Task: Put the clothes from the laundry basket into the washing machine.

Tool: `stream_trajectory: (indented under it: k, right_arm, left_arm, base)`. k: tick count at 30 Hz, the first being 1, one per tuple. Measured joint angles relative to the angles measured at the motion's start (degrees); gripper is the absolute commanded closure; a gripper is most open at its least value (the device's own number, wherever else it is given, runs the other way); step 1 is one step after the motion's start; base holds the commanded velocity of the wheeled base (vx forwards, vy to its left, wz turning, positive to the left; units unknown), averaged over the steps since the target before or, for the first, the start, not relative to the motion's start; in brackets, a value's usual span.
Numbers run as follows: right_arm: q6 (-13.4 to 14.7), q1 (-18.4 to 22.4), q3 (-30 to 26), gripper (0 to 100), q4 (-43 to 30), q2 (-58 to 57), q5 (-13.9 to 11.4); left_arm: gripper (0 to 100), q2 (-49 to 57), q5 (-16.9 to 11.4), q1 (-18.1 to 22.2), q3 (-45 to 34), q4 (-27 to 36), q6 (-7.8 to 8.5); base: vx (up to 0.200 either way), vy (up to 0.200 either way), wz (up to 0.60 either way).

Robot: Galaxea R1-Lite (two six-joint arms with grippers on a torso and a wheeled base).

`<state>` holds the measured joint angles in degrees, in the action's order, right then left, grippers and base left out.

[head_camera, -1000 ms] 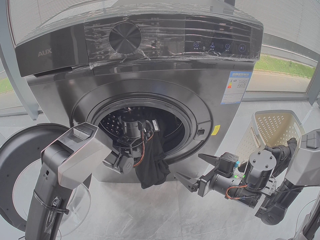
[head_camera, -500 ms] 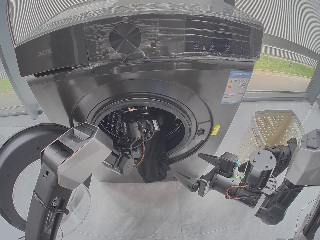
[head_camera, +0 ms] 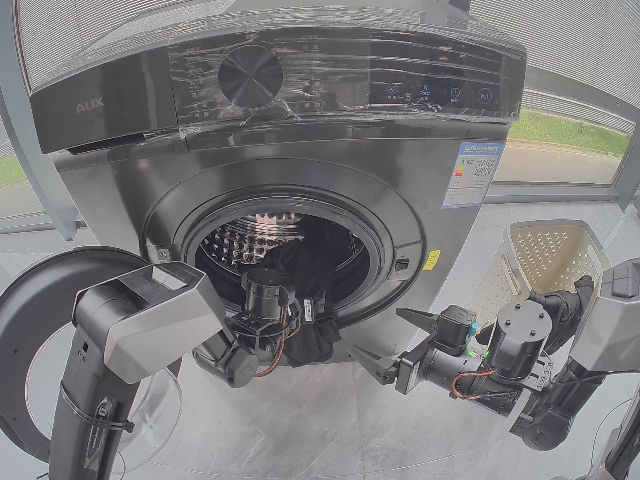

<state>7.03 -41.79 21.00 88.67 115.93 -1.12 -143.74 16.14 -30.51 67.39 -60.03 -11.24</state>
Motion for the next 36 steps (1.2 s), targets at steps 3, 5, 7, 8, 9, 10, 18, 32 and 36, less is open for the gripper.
stream_trajectory:
  k: [3,5,7,8,9,10,18,32,36]
  right_arm:
    - [0.0,0.01,-0.01,0,0.0,0.05,0.0]
    - [0.0,0.04,-0.01,0,0.01,0.09,0.0]
    - [-0.01,0.06,0.0,0,0.01,0.09,0.0]
    - [-0.01,0.06,0.0,0,0.01,0.09,0.0]
    - [0.0,0.09,0.0,0,0.04,0.09,0.0]
    - [0.0,0.12,0.0,0,0.04,0.09,-0.02]
    - [0.0,0.17,-0.12,0,0.06,0.22,-0.02]
    - [0.0,-0.02,-0.37,0,0.06,0.22,0.0]
    - [0.0,-0.02,-0.3,0,0.06,0.22,0.0]
  left_arm:
    - [0,-0.83,0.0,0.01,0.35,-0.05,0.54]
    - [100,-1.74,0.11,0.11,1.05,0.0,0.68]
    - [100,-2.51,0.2,0.23,1.79,0.09,0.73]
    - [100,-2.9,0.24,0.3,2.26,0.09,0.76]
    - [100,-3.21,0.26,0.41,2.58,0.11,0.73]
    - [100,-3.5,0.37,0.48,3.01,0.26,0.68]
    - [100,-4.39,1.21,1.0,10.29,0.33,-2.41]
    - [100,-6.38,5.28,1.99,23.27,-3.77,-3.29]
    - [0,-6.99,5.29,2.05,23.13,-4.84,-3.05]
  base:
    - [0.0,0.0,0.0]
    - [0.0,0.0,0.0]
    - [0.0,0.0,0.0]
    - [0.0,0.0,0.0]
    - [0.0,0.0,0.0]
    - [0.0,0.0,0.0]
    - [0.0,0.0,0.0]
    - [0.0,0.0,0.0]
    - [0.0,0.0,0.0]
